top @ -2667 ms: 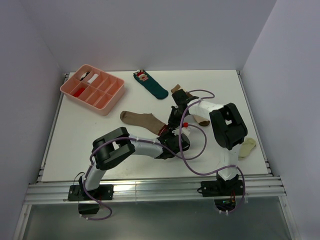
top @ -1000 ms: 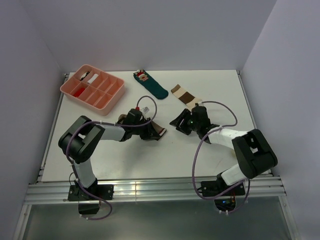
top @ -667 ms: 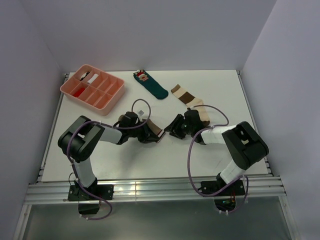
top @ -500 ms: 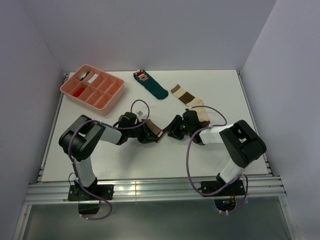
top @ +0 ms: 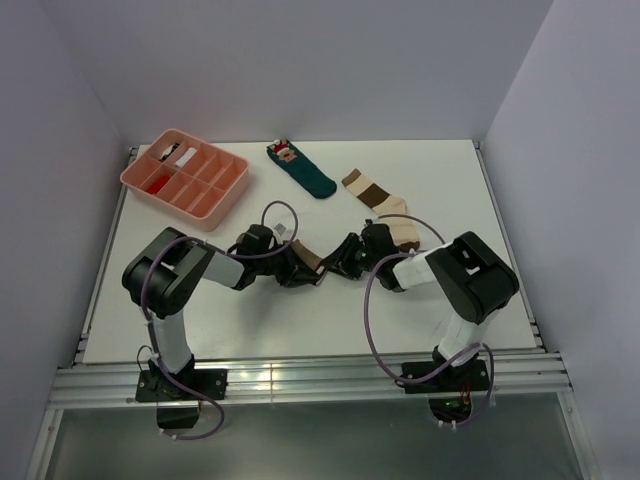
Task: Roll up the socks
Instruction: Roll the sock at the center of the board.
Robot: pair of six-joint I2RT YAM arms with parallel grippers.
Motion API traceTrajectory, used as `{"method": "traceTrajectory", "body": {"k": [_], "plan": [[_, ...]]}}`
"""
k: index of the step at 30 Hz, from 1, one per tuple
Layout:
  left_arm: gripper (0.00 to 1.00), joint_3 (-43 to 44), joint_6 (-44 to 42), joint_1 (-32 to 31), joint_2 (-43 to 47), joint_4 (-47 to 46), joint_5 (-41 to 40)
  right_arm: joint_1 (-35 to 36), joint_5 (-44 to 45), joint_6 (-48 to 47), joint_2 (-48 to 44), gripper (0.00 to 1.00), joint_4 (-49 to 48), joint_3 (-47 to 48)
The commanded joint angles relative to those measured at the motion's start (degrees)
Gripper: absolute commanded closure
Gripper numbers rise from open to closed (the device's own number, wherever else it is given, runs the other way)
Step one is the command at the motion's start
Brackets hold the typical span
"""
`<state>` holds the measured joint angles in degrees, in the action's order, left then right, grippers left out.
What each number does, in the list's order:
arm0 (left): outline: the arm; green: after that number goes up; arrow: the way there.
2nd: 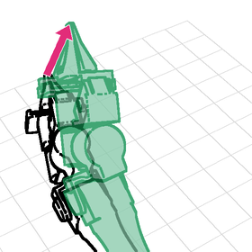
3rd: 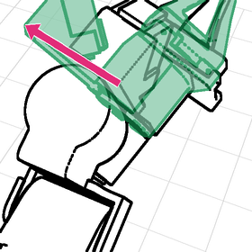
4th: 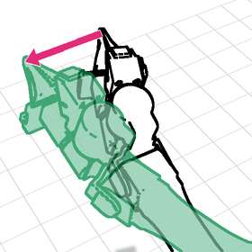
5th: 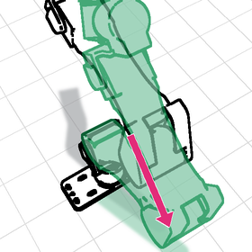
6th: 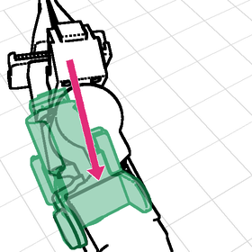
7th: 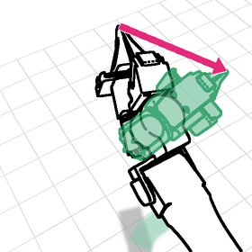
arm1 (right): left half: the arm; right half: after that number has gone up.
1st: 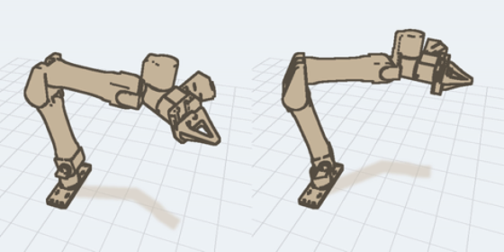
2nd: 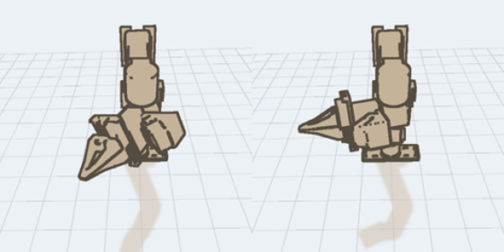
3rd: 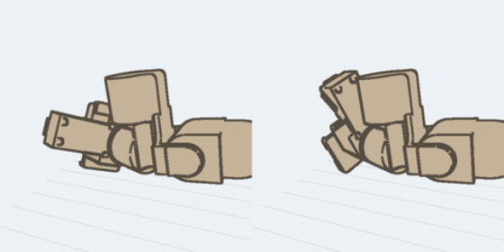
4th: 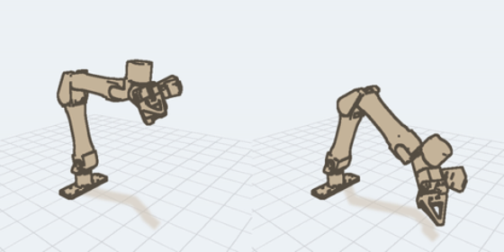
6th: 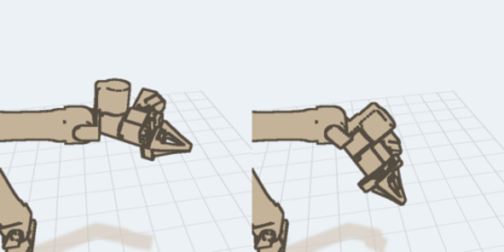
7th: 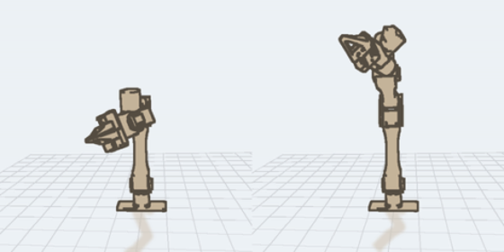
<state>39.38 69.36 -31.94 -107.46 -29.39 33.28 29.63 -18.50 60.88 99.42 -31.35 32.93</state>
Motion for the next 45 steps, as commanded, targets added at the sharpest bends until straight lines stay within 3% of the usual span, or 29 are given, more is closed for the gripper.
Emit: {"method": "traceTrajectory", "body": {"k": [1,5,6,7,11,15,20,26,31,38,45], "plan": [[0.99,-1.1,1.3,0.2,-2.2,0.3,-0.4,0.7,0.6,-0.6,3.7,0.65,2.2,-2.0],[0.99,-1.6,1.7,0.4,-2.1,-0.5,-0.7,0.6,0.8,-1.6,3.5,0.87,4.0,-1.0],[0.99,-1.5,1.0,0.3,-2.0,-0.1,-0.8,0.5,1.1,-2.8,3.2,0.97,5.2,-0.4],[0.99,-1.2,0.5,0.3,-1.8,0.4,-1.0,0.5,2.1,-3.4,2.2,1.00,6.6,1.2],[0.90,0.0,-3.3,0.1,0.7,5.4,-4.6,0.5,5.2,-7.0,-0.1,1.00,20.2,7.0],[0.62,2.2,-9.8,-0.8,4.9,13.8,-11.1,0.6,8.7,-10.5,0.5,1.00,33.9,16.6],[0.43,4.8,-17.5,-4.3,11.3,21.4,-22.4,0.8,12.8,-14.0,3.1,1.00,48.8,25.1],[0.40,8.2,-28.0,-14.2,17.8,26.4,-43.4,1.0,14.6,-15.8,7.5,1.00,61.5,34.0],[0.42,10.6,-36.5,-23.6,17.7,24.4,-58.0,1.2,16.7,-16.4,10.3,1.00,67.9,38.9],[0.42,15.3,-46.1,-31.8,10.7,22.1,-68.0,1.2,16.2,-17.7,12.0,1.00,70.4,41.5],[0.43,19.5,-52.0,-34.6,4.5,20.7,-74.1,1.2,14.6,-18.0,12.7,1.00,69.9,41.8]]}}
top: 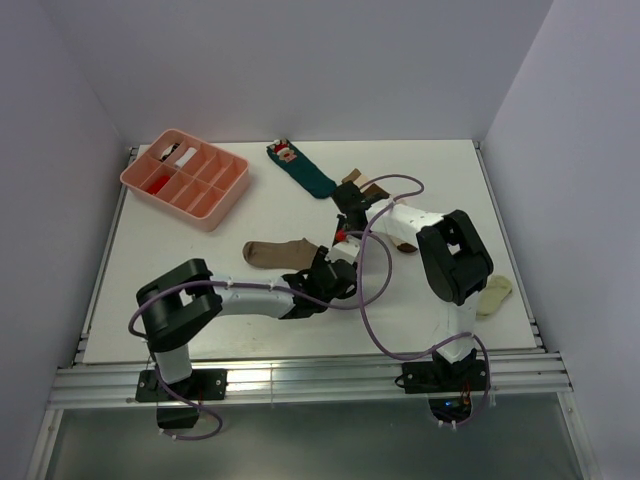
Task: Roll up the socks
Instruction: Roll the sock at the center of the board.
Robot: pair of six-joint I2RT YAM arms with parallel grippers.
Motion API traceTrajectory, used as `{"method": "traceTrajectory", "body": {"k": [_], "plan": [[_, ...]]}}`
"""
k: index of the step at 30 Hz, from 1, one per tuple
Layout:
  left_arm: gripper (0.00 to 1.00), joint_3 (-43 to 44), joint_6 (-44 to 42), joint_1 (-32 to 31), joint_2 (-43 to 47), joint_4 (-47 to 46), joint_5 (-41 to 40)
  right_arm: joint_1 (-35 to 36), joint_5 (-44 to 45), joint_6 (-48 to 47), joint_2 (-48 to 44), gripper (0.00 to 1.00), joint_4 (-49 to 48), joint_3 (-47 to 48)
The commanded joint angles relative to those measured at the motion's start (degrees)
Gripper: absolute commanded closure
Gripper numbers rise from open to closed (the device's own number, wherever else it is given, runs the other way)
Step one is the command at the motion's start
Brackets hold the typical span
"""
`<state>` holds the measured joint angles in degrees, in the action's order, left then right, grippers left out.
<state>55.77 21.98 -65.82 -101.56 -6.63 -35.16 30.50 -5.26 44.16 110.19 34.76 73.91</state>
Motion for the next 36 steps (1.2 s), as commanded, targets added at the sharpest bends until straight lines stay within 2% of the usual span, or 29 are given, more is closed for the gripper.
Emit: {"method": "traceTrajectory", "body": {"k": [1,13,18,24,28,34,35,36], "plan": [[0.43,3.4,-5.2,-0.7,-2.7,-2.0,-6.0,0.3,1.3,-1.4,2.0,1.00,3.8,0.8],[0.47,7.8,-6.6,-1.1,-9.2,0.7,-8.8,0.3,0.1,-1.5,2.0,1.00,3.1,0.5],[0.52,9.4,-5.3,-1.0,-11.1,3.9,-8.5,0.3,0.0,-1.4,2.2,1.00,2.9,0.4],[0.74,10.2,-1.0,-1.0,-12.3,8.8,-8.0,0.3,-0.2,-1.2,2.1,1.00,2.4,0.2],[0.99,10.8,2.3,-1.0,-12.7,13.1,-8.1,0.3,-0.5,-0.7,2.1,1.00,1.7,0.1],[0.99,9.5,7.4,-1.0,-10.4,15.9,-7.0,0.2,-3.8,1.4,-0.9,0.99,-5.7,-3.2],[0.99,8.1,8.0,-1.0,-9.7,15.3,-6.4,0.2,-4.4,1.8,-2.4,0.95,-7.2,-4.8],[0.99,7.4,8.5,-1.0,-8.2,15.0,-5.8,0.1,-5.2,2.1,-3.3,0.87,-10.3,-5.5]]}}
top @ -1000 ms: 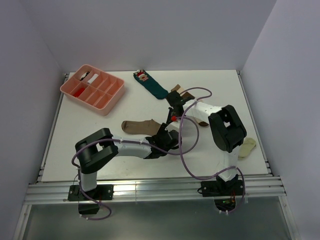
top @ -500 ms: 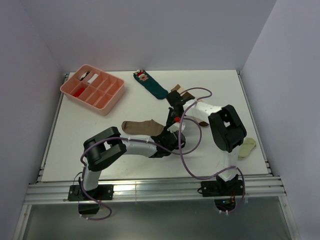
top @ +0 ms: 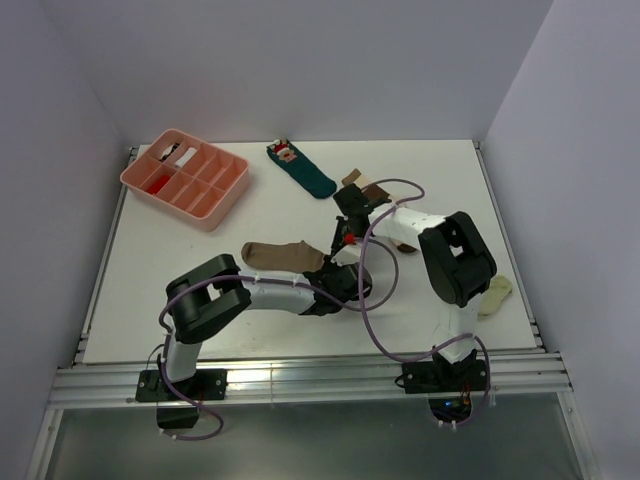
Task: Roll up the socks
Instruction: Roll the sock at the center of the board.
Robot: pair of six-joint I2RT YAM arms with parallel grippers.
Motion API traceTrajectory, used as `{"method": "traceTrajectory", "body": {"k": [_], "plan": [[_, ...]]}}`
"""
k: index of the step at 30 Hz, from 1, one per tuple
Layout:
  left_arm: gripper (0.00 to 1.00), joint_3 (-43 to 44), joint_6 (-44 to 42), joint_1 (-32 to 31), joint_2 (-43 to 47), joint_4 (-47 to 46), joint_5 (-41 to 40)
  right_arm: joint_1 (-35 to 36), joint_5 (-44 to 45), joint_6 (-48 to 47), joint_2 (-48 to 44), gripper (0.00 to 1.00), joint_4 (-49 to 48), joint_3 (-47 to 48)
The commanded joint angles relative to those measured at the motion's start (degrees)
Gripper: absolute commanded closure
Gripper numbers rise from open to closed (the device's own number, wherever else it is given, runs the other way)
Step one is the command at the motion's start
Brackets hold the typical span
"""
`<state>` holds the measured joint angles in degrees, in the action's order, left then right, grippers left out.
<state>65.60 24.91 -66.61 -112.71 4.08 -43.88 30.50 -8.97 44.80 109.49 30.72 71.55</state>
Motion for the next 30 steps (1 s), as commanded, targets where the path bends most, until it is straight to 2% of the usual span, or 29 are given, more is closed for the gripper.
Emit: {"method": "traceTrajectory", "body": {"k": [1,5,9,14,22,30], "plan": [[0.99,-3.0,7.0,-0.1,3.5,4.1,4.5,0.0,-1.7,2.2,-3.4,0.83,-7.6,-3.9],[0.99,-6.7,10.5,1.0,6.2,3.2,8.5,-0.4,-2.4,3.8,-7.7,0.70,-13.5,-6.7],[0.99,-10.3,12.4,2.7,9.5,0.3,12.6,-1.2,-1.6,5.2,-11.2,0.50,-18.8,-8.4],[0.99,-15.3,14.3,5.5,13.7,-5.6,20.7,-3.2,1.6,6.4,-16.4,0.33,-22.6,-11.2],[0.99,-24.0,19.3,13.2,20.4,-14.4,35.6,-7.4,1.9,7.2,-22.1,0.29,-27.4,-17.7],[0.99,-32.3,28.3,22.1,22.8,-25.7,49.6,-5.1,-3.9,8.3,-22.6,0.31,-37.0,-26.4]]}}
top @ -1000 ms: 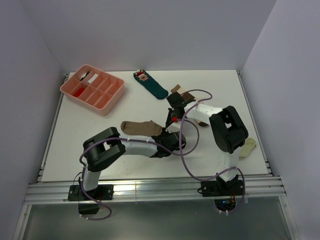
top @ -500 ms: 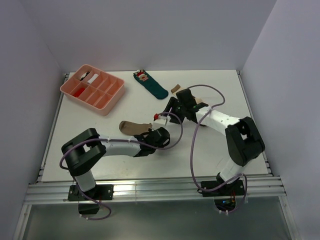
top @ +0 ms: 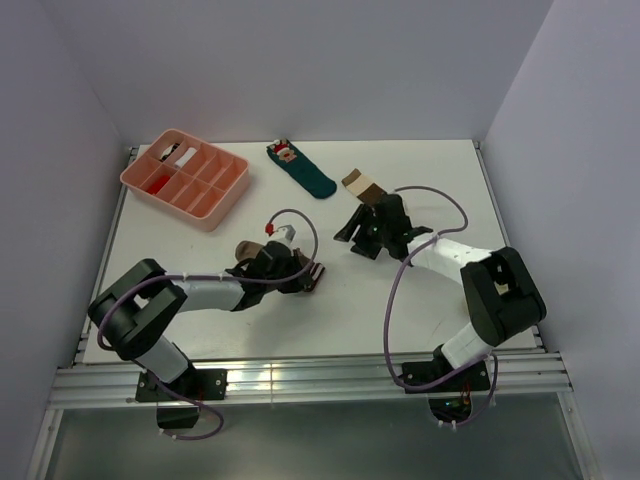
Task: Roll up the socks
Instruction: Roll the sock at the center of the board.
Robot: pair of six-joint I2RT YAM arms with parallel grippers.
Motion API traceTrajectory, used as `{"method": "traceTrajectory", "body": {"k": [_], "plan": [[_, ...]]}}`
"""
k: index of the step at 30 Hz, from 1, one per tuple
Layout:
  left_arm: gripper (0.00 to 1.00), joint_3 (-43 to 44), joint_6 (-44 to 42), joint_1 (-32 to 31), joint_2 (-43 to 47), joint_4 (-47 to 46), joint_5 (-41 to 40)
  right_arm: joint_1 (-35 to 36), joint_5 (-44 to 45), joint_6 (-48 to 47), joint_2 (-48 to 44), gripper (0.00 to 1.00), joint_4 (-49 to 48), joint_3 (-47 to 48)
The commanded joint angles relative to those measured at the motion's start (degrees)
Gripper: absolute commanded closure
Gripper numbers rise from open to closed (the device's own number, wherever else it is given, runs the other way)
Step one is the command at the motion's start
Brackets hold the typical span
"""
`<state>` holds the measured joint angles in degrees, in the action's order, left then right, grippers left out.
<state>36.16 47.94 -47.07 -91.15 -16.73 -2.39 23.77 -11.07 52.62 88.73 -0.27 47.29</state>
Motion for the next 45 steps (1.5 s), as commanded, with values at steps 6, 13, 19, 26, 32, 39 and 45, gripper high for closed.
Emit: {"method": "traceTrajectory", "body": {"k": [6,13,19,26,32,39,45], "plan": [[0.99,-8.8,11.9,7.1,1.2,-11.9,14.4,5.1,-3.2,1.4,-1.6,0.33,-10.3,-6.9],[0.99,-14.4,18.6,10.5,-0.9,-20.1,19.0,9.9,-3.3,2.2,1.7,0.36,-13.8,-8.6],[0.99,-16.1,21.8,11.6,-1.2,-22.6,19.8,11.8,-4.3,4.7,5.0,0.38,-18.6,-9.9],[0.99,-17.1,24.7,12.1,-4.7,-27.8,22.3,13.6,-5.0,5.7,8.2,0.41,-21.3,-10.6],[0.99,-18.0,26.4,12.5,-7.3,-32.0,23.7,13.7,-5.1,6.0,10.8,0.51,-22.9,-11.7],[0.99,-17.3,25.5,12.7,-7.5,-30.9,23.9,13.7,-4.9,4.6,12.3,0.89,-21.7,-10.6],[0.86,-13.7,20.4,12.6,-5.9,-22.0,22.1,13.6,0.8,-1.7,9.8,1.00,-5.8,-2.2]]}}
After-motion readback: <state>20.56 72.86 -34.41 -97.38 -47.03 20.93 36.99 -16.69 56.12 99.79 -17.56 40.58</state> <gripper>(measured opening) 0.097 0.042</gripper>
